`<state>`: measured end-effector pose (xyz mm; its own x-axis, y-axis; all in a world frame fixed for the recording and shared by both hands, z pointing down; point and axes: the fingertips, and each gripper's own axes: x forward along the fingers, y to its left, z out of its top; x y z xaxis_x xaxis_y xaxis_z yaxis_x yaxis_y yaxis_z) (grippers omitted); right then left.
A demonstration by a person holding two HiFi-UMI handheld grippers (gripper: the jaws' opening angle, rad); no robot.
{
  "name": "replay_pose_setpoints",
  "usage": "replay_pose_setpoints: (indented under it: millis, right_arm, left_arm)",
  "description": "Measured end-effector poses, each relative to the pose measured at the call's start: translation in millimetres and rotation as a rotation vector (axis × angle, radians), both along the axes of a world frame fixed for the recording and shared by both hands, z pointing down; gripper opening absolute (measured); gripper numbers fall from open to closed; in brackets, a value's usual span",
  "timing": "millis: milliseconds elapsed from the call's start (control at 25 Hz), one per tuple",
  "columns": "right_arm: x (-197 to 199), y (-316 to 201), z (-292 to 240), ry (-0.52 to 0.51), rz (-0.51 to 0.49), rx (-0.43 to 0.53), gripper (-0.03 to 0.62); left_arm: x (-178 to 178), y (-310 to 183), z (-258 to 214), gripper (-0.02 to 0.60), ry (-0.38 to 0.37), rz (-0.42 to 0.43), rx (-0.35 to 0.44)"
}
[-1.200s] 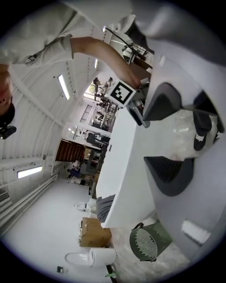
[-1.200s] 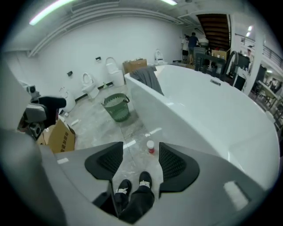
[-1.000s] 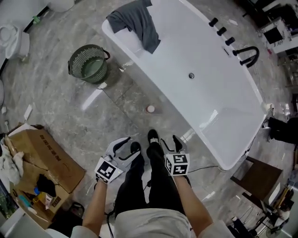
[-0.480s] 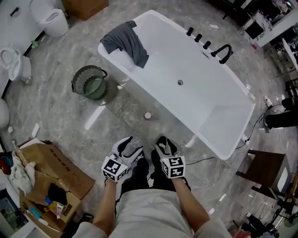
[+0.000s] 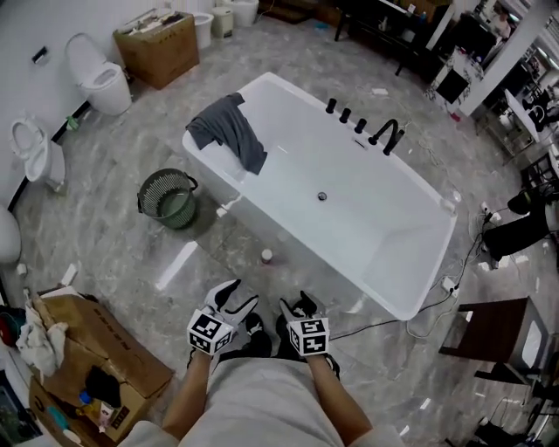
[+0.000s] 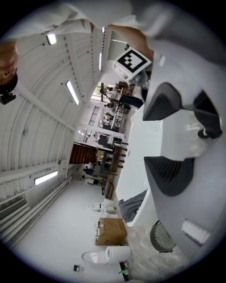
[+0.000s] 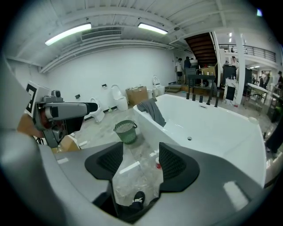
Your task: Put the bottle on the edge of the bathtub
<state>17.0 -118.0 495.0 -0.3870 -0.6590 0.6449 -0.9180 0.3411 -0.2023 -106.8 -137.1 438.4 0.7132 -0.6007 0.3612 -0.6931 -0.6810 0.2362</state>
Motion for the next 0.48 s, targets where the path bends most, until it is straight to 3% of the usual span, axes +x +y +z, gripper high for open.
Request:
replay_pose_setpoints:
  millis: [240, 480]
  right_arm:
    - [13, -3, -9, -0.023, 0.021, 0.054, 0.255]
    - [14, 1, -13, -0.034, -0.018, 0.045, 0.255]
  left_arm:
    - [10, 4, 2, 0.305, -0.032, -0.021, -0.022]
    - [23, 5, 17, 0.305, -0.113, 0.041, -0.027]
